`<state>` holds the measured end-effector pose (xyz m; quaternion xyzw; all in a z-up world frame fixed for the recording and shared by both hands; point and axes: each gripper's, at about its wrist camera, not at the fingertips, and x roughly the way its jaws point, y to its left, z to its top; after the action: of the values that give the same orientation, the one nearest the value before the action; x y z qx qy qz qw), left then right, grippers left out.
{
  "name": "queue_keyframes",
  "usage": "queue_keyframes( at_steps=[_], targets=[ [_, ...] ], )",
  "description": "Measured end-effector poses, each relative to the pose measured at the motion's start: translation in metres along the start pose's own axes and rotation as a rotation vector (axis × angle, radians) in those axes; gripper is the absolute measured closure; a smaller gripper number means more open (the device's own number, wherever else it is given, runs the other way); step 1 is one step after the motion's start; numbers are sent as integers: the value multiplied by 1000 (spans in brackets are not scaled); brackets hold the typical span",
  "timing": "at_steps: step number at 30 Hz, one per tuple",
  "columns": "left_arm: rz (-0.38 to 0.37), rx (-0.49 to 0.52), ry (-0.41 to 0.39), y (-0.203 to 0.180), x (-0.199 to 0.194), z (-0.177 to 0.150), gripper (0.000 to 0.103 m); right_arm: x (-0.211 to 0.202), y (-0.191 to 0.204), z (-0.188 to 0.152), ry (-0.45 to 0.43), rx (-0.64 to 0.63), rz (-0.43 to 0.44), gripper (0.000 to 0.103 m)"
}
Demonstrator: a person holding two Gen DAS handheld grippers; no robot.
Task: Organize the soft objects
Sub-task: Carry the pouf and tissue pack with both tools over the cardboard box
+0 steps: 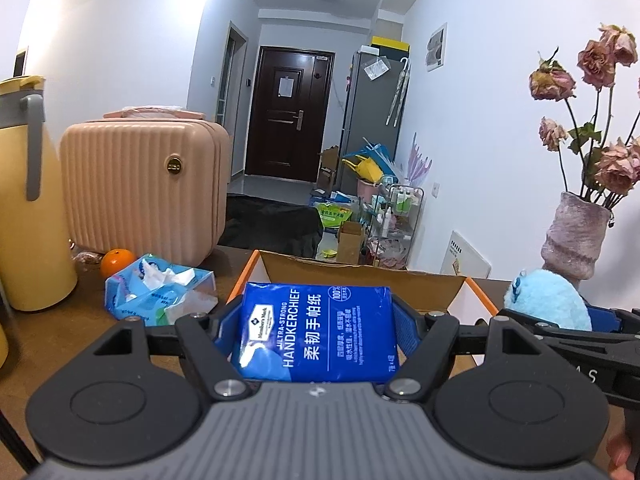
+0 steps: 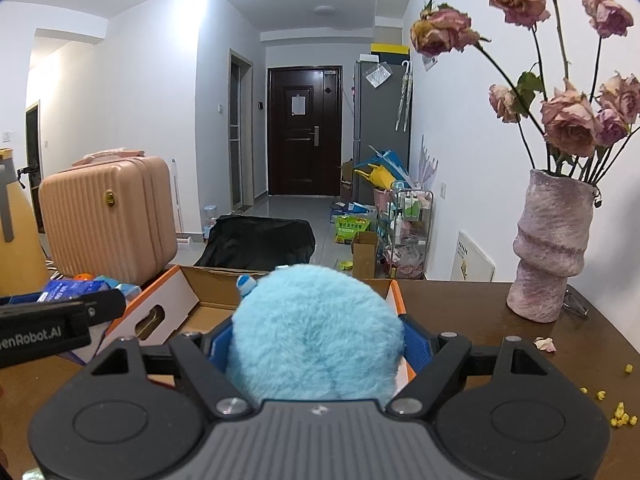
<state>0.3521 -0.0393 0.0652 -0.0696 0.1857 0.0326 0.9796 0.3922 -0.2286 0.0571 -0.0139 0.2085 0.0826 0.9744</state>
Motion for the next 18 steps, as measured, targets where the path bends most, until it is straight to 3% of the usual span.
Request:
queue_keyframes(
  at_steps=[18],
  targets=[
    [43, 1, 41, 7, 63, 11, 29, 70, 8, 6, 102, -27, -11, 22]
  ],
)
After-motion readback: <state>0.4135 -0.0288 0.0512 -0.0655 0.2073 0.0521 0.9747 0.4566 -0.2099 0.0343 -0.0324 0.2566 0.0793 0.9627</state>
